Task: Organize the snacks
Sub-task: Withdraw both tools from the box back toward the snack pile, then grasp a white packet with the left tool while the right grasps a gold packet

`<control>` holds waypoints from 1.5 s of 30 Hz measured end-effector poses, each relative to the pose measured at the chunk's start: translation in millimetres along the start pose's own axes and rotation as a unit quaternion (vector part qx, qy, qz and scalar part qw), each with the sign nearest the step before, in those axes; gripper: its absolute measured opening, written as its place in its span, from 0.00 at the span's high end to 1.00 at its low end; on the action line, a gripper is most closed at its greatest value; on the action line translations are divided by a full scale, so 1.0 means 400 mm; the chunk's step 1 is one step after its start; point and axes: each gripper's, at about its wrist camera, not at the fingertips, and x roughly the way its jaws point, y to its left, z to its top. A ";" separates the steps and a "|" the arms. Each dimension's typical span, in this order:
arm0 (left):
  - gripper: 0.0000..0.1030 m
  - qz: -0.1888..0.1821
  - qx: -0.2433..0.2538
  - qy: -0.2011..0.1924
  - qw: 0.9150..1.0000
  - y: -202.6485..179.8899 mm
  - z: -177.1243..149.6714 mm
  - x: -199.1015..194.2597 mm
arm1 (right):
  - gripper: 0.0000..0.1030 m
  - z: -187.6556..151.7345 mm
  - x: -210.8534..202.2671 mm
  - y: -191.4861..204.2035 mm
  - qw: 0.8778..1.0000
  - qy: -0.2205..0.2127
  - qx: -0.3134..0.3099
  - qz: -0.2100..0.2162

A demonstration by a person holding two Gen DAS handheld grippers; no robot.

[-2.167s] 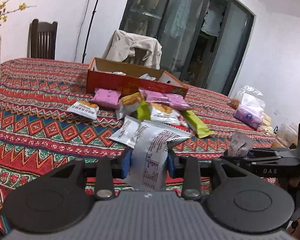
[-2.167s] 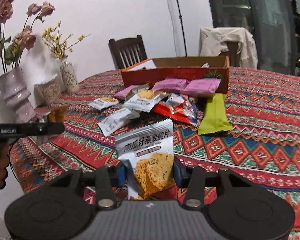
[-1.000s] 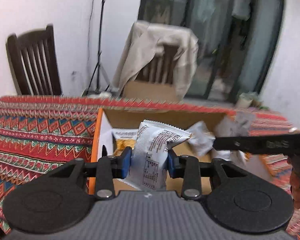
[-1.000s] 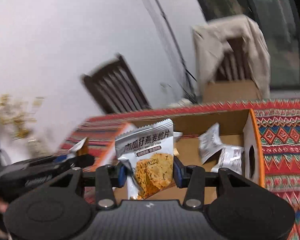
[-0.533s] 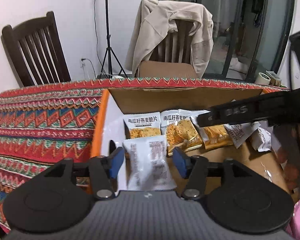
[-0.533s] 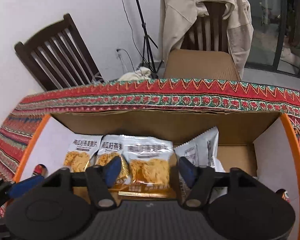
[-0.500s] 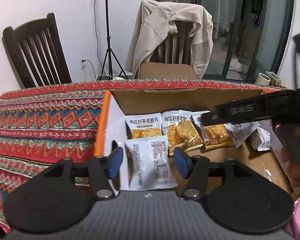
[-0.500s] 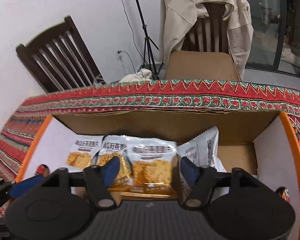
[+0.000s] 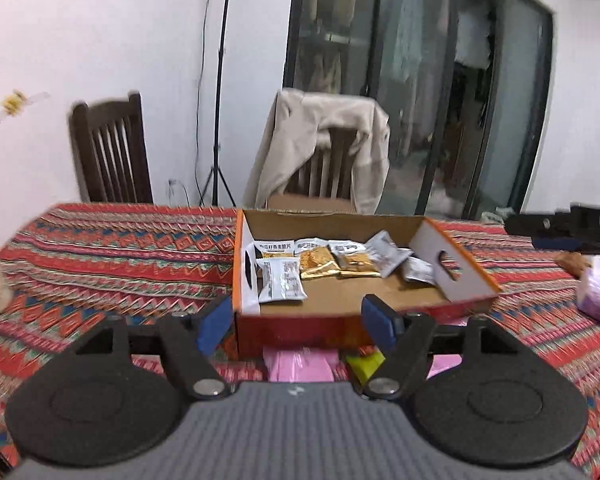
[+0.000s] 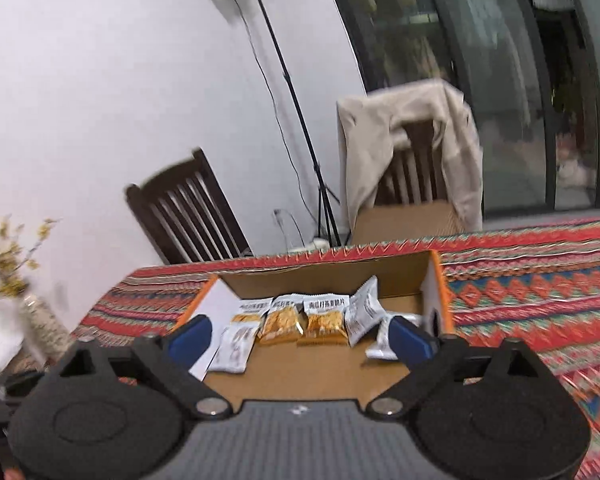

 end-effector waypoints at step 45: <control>0.32 0.002 0.035 0.037 0.999 -0.187 -0.402 -0.261 | 0.04 -0.617 -0.627 0.058 0.988 -0.055 -0.110 -0.093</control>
